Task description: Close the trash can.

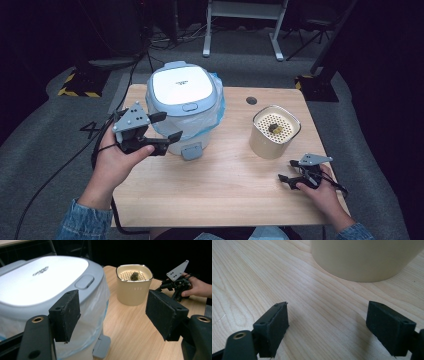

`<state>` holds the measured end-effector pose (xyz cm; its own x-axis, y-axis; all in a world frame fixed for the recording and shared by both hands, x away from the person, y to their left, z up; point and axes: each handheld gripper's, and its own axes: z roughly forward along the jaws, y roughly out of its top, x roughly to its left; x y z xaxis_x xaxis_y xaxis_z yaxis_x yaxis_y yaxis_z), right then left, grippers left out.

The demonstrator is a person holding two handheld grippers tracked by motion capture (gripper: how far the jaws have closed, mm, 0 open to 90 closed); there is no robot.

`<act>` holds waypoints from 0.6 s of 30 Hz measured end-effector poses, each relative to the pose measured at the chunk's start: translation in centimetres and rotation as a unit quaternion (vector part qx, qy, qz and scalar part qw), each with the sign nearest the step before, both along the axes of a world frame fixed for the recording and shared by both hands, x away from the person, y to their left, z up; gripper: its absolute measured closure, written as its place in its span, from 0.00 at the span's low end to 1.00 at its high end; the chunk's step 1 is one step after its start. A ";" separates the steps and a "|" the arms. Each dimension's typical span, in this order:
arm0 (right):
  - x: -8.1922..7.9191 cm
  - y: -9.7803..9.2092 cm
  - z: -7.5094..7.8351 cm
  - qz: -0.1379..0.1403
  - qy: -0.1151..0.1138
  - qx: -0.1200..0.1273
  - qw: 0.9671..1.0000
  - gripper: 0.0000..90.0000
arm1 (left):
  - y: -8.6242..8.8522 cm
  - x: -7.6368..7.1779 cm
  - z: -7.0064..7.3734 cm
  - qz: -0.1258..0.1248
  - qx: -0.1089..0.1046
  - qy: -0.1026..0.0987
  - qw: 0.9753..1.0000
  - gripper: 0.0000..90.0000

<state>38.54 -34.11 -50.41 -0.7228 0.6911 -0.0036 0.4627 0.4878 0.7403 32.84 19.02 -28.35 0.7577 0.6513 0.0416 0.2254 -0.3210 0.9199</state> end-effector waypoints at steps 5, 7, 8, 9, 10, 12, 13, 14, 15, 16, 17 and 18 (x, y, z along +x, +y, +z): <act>0.0 0.0 0.0 0.000 0.000 0.000 1.000 0.20 | 0.7 -1.2 -2.1 0.014 0.008 0.004 1.000 0.31; 0.0 0.0 0.0 0.000 0.000 0.000 1.000 0.20 | 0.9 -1.4 -3.1 0.015 0.009 0.010 1.000 0.31; 0.0 0.0 0.0 0.000 0.000 0.000 1.000 0.20 | 0.9 -1.6 -3.7 0.016 0.009 0.013 1.000 0.31; 0.0 0.0 0.0 0.000 0.000 0.000 1.000 0.20 | 1.0 -1.6 -4.2 0.018 0.008 0.016 1.000 0.31; 0.0 0.0 0.0 0.000 0.000 0.001 1.000 0.20 | 1.0 -1.7 -4.9 0.020 0.008 0.019 1.000 0.31; 0.0 0.0 0.0 0.000 0.000 0.001 1.000 0.20 | 1.1 -1.8 -6.0 0.022 0.007 0.024 0.999 0.31; 0.0 0.0 0.0 0.000 0.000 0.000 1.000 0.20 | 1.1 -1.9 -6.4 0.024 0.007 0.026 0.999 0.31; 0.0 0.0 0.0 0.000 0.000 0.000 1.000 0.20 | 1.2 -1.9 -7.0 0.025 0.007 0.029 0.999 0.31; 0.0 0.0 0.0 0.000 0.000 0.000 1.000 0.20 | 1.2 -2.0 -7.6 0.028 0.007 0.031 0.999 0.31; 0.0 0.0 0.0 0.000 0.000 0.000 1.000 0.20 | 1.3 -2.0 -8.0 0.030 0.008 0.033 0.999 0.31; 0.0 0.0 0.0 0.000 0.000 0.000 1.000 0.20 | 1.4 -2.0 -9.2 0.037 0.011 0.039 0.999 0.31; 0.0 0.0 0.0 0.000 0.000 0.000 1.000 0.20 | 1.4 -2.0 -9.2 0.037 0.011 0.039 0.999 0.31</act>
